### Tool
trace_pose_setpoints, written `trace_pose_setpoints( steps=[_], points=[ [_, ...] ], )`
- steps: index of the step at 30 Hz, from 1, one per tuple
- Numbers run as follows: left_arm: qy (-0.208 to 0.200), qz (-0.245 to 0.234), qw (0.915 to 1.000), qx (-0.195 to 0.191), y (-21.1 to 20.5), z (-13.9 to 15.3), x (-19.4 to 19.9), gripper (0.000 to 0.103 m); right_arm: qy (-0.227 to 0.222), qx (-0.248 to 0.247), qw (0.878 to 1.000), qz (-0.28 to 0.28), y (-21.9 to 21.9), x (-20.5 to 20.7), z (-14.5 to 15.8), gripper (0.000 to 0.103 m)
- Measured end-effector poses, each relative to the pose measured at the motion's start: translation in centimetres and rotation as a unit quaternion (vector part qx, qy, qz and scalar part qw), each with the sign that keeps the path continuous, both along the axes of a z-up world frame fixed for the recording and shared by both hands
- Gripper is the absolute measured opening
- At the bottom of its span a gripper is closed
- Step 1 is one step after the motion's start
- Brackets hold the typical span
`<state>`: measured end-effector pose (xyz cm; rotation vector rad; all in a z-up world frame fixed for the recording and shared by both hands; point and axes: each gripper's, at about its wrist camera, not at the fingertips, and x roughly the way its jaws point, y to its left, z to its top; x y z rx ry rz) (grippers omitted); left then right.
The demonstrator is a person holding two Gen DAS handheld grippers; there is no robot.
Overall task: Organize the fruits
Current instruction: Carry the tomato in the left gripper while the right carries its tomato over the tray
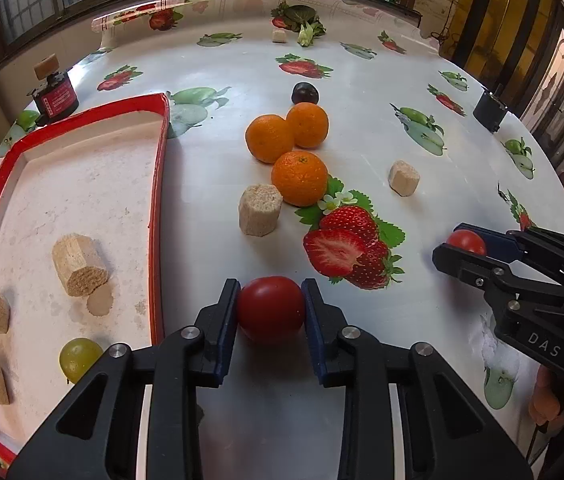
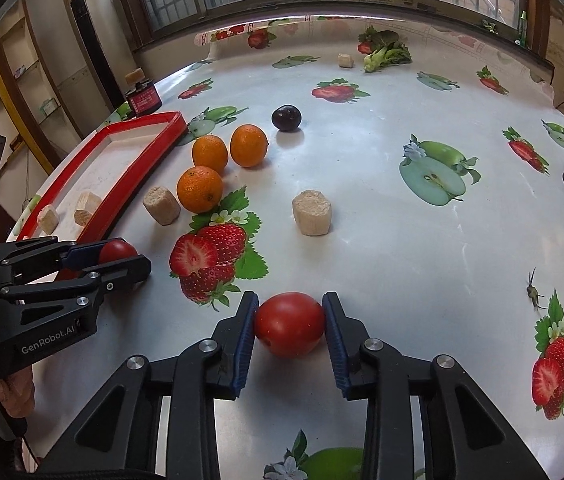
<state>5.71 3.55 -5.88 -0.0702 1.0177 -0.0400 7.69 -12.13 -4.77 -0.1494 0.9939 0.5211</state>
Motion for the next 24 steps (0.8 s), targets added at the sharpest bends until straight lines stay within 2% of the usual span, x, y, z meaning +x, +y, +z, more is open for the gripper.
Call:
trace_pose_setpoints(
  steps=[12, 24],
  points=[
    [-0.047, 0.006, 0.9988, -0.009, -0.1, 3.9, -2.2, 0.028, -0.035, 0.015, 0.999, 0.01, 0.2, -2.3, 3.7, 0.034],
    [-0.088, 0.028, 0.9956, -0.011, 2.2, 7.0, -3.9, 0.028, -0.068, 0.024, 0.997, 0.004, 0.4, -3.7, 6.9, 0.034]
  ],
)
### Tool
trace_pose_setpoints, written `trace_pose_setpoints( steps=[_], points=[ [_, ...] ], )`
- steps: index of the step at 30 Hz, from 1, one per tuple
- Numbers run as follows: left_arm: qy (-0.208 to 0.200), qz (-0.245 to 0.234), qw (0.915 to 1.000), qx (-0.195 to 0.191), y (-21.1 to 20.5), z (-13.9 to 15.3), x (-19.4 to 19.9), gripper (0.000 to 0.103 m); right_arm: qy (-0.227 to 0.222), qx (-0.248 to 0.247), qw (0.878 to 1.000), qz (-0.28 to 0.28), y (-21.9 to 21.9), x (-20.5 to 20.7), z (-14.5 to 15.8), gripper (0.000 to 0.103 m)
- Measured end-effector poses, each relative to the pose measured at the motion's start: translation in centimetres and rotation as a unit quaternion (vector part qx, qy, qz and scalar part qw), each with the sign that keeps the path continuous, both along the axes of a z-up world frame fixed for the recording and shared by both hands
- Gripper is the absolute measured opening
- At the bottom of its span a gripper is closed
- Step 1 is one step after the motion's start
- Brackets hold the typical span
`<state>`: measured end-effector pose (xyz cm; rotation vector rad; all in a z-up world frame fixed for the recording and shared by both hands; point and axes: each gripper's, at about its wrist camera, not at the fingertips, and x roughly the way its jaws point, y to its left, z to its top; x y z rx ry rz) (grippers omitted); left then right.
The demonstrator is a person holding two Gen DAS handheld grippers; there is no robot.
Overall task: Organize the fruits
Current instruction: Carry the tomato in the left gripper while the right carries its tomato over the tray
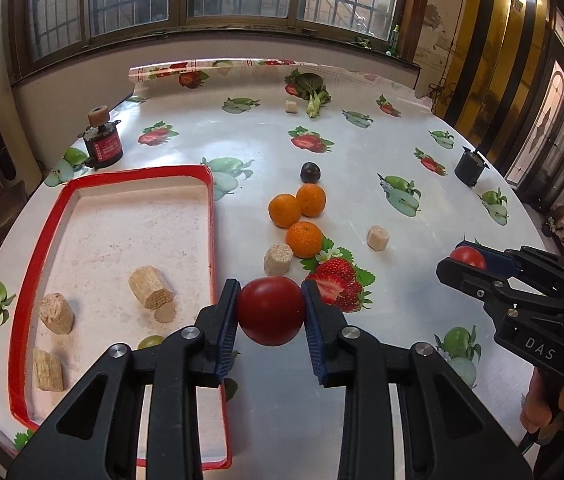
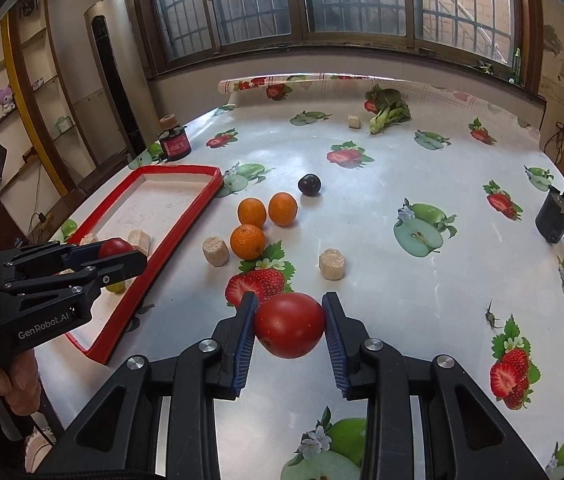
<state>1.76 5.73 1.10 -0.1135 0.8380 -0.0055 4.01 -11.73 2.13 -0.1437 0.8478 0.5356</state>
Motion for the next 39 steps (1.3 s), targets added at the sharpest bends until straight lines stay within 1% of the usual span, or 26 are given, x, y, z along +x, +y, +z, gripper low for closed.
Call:
trace_pose_setpoints(
  steps=[7, 14, 18, 28, 32, 39],
  points=[
    [-0.021, 0.024, 0.9995, 0.004, 1.7, 1.8, -1.0, 0.028, -0.01, 0.003, 1.0, 0.014, 1.5, -0.5, 1.1, 0.034],
    [-0.036, 0.059, 0.9975, 0.012, 4.3, 3.0, -2.5, 0.028, -0.027, 0.012, 0.999, 0.045, 4.0, -1.5, 2.8, 0.034],
    [-0.036, 0.077, 0.9963, 0.013, 5.9, 3.1, -2.9, 0.028, -0.033, 0.018, 0.998, 0.058, 5.4, -1.7, 3.7, 0.034],
    [-0.045, 0.112, 0.9926, 0.014, 9.0, 3.8, -4.5, 0.028, -0.041, 0.023, 0.995, 0.085, 8.7, -2.1, 4.9, 0.034],
    [-0.048, 0.127, 0.9906, 0.016, 10.2, 4.0, -4.9, 0.028, -0.046, 0.021, 0.994, 0.096, 9.9, -2.4, 5.1, 0.034],
    [-0.046, 0.145, 0.9883, 0.016, 12.0, 3.8, -5.3, 0.028, -0.069, 0.009, 0.992, 0.107, 12.0, -3.1, 5.6, 0.034]
  ],
)
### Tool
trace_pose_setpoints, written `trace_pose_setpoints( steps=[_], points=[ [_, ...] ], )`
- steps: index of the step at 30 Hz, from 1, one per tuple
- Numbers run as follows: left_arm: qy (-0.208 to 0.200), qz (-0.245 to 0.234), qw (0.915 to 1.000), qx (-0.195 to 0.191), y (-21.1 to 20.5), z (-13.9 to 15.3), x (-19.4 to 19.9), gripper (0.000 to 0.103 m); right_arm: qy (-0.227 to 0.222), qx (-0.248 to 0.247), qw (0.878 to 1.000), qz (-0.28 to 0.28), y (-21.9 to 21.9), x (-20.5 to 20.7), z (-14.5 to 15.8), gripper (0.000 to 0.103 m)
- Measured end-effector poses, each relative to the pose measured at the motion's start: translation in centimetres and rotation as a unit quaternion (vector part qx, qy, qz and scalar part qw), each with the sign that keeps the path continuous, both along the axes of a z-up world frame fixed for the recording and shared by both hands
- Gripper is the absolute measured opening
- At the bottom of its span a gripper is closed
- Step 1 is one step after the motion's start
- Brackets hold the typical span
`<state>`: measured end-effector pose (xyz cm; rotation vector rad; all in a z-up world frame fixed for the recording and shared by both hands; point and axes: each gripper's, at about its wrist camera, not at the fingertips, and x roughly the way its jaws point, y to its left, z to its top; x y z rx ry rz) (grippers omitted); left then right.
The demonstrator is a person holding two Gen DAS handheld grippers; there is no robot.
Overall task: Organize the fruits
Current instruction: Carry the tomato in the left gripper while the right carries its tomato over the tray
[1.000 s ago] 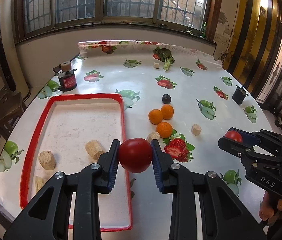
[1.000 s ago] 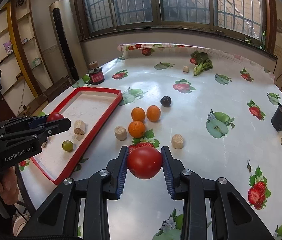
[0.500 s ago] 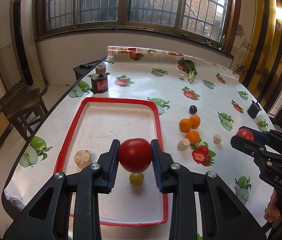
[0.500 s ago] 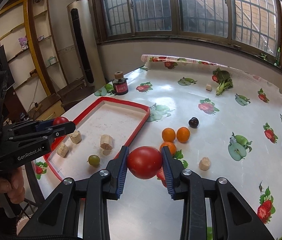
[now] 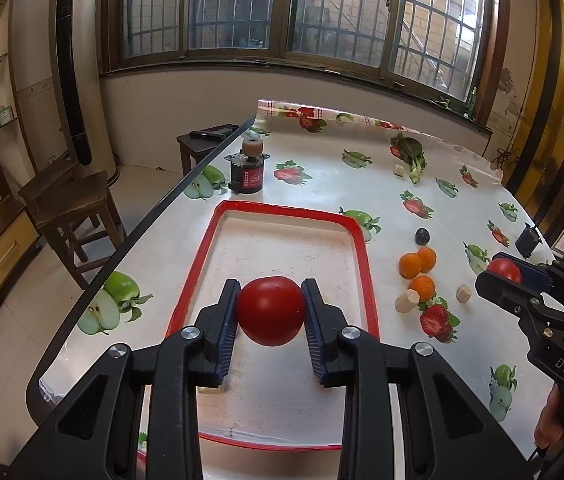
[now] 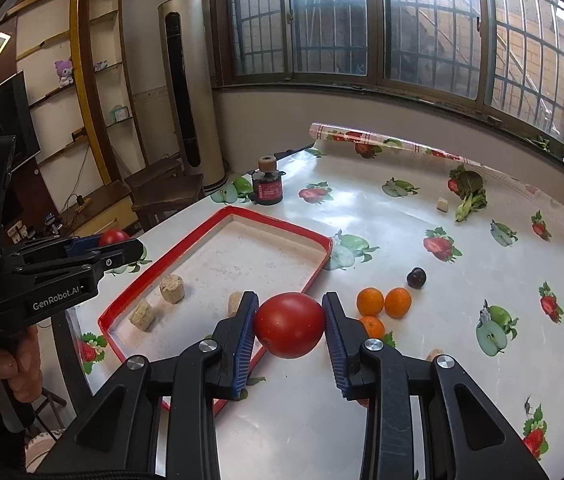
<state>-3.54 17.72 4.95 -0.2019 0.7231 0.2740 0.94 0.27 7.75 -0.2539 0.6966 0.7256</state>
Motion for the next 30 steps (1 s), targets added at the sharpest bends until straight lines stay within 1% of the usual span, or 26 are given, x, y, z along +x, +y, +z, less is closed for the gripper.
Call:
trace_pose_setpoints(
  steps=[6, 9, 13, 22, 26, 29, 30],
  points=[
    [0.001, 0.01, 0.9999, 0.0, 0.9, -0.1, 0.1, 0.028, -0.027, -0.012, 1.0, -0.005, 1.4, -0.1, 0.3, 0.034],
    [0.004, 0.014, 0.9999, 0.0, 1.1, -0.2, 0.3, 0.028, -0.047, -0.023, 0.999, -0.01, 2.1, -0.1, 0.5, 0.034],
    [0.007, 0.017, 0.9998, 0.001, 1.5, -0.4, 0.6, 0.028, -0.055, -0.024, 0.998, -0.005, 2.8, -0.1, 0.8, 0.034],
    [0.013, 0.022, 0.9996, -0.007, 2.8, -0.8, 1.6, 0.028, -0.031, -0.016, 0.999, 0.005, 3.5, 1.5, 0.1, 0.034],
    [0.015, 0.023, 0.9996, -0.007, 3.3, -0.8, 2.4, 0.028, -0.009, -0.007, 1.0, 0.011, 3.7, 2.7, -0.4, 0.034],
    [0.013, 0.022, 0.9997, -0.002, 3.7, -0.4, 3.3, 0.028, 0.012, 0.009, 1.0, 0.022, 4.2, 3.9, -0.1, 0.034],
    [0.011, 0.021, 0.9997, 0.0, 3.8, -0.3, 3.5, 0.028, 0.012, 0.013, 1.0, 0.024, 4.4, 4.2, 0.1, 0.034]
  ],
)
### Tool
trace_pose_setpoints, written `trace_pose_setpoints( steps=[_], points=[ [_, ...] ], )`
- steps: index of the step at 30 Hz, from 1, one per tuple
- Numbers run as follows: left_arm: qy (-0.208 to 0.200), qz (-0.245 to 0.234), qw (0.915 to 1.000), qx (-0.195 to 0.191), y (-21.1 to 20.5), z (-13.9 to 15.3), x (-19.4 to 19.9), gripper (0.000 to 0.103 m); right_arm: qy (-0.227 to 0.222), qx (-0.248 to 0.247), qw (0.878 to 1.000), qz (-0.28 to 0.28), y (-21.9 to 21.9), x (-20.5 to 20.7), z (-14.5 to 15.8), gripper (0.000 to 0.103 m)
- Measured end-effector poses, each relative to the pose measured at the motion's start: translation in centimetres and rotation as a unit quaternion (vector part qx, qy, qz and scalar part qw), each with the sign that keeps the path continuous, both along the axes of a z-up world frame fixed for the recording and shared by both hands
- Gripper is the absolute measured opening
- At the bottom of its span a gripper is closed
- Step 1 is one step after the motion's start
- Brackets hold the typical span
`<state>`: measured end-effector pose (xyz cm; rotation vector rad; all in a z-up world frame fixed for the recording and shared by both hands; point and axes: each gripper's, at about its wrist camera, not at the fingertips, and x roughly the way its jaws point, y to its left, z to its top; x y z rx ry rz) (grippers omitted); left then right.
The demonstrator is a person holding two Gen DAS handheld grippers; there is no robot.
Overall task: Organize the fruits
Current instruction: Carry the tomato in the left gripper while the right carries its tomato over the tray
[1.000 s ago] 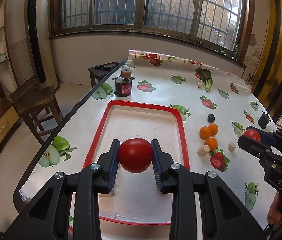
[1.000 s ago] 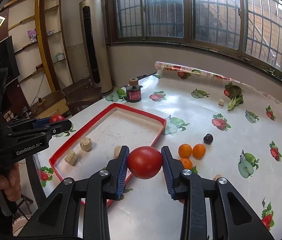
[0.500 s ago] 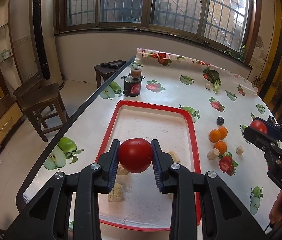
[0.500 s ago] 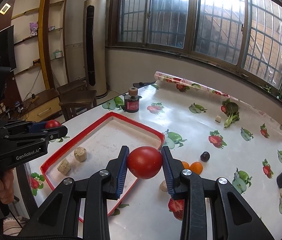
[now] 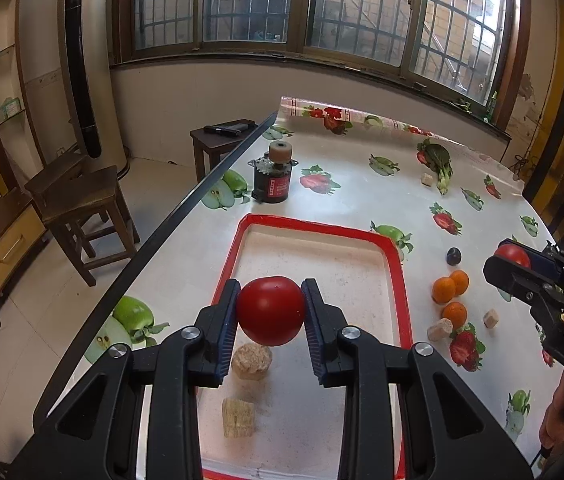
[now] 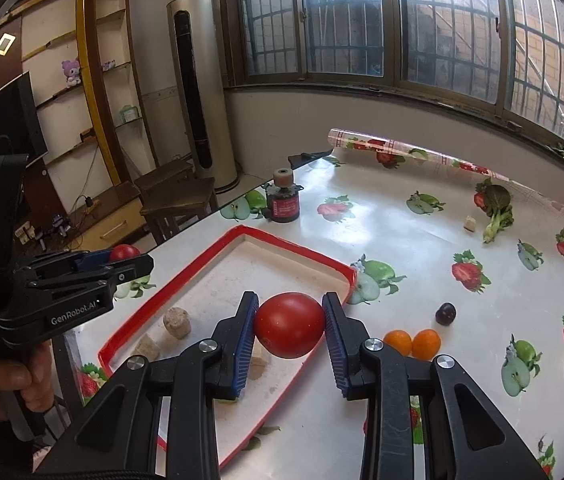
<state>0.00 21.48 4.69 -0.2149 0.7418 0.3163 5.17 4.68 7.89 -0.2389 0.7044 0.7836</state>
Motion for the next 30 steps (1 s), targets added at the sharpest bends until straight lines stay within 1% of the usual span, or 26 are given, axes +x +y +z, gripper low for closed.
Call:
trace_pose_setpoints(
  steps=[3, 7, 13, 16, 21, 26, 30],
  points=[
    [0.001, 0.0, 1.0, 0.0, 0.4, 0.0, 0.8, 0.028, 0.003, 0.009, 1.0, 0.001, 0.7, 1.4, 0.4, 0.034],
    [0.007, 0.001, 0.9999, -0.009, 1.2, -0.8, 1.9, 0.028, 0.029, 0.021, 0.999, 0.005, 1.6, 3.3, -0.4, 0.034],
    [0.035, 0.002, 0.9991, -0.025, 1.8, -3.3, 3.5, 0.028, 0.069, 0.012, 0.998, 0.006, 3.6, 5.7, -3.6, 0.034],
    [0.049, 0.001, 0.9984, -0.029, 2.0, -4.4, 4.3, 0.028, 0.086, -0.001, 0.996, 0.009, 4.8, 6.4, -5.5, 0.034],
    [0.063, 0.004, 0.9976, -0.03, 2.5, -5.4, 5.3, 0.028, 0.1, -0.015, 0.995, 0.011, 6.0, 7.1, -7.5, 0.034],
    [0.07, 0.004, 0.9969, -0.034, 2.9, -6.0, 6.3, 0.028, 0.103, -0.018, 0.995, 0.008, 6.6, 8.1, -8.1, 0.034],
    [0.091, 0.001, 0.995, -0.042, 2.8, -7.6, 7.1, 0.028, 0.105, -0.026, 0.994, 0.012, 7.2, 8.7, -8.7, 0.034]
  ],
)
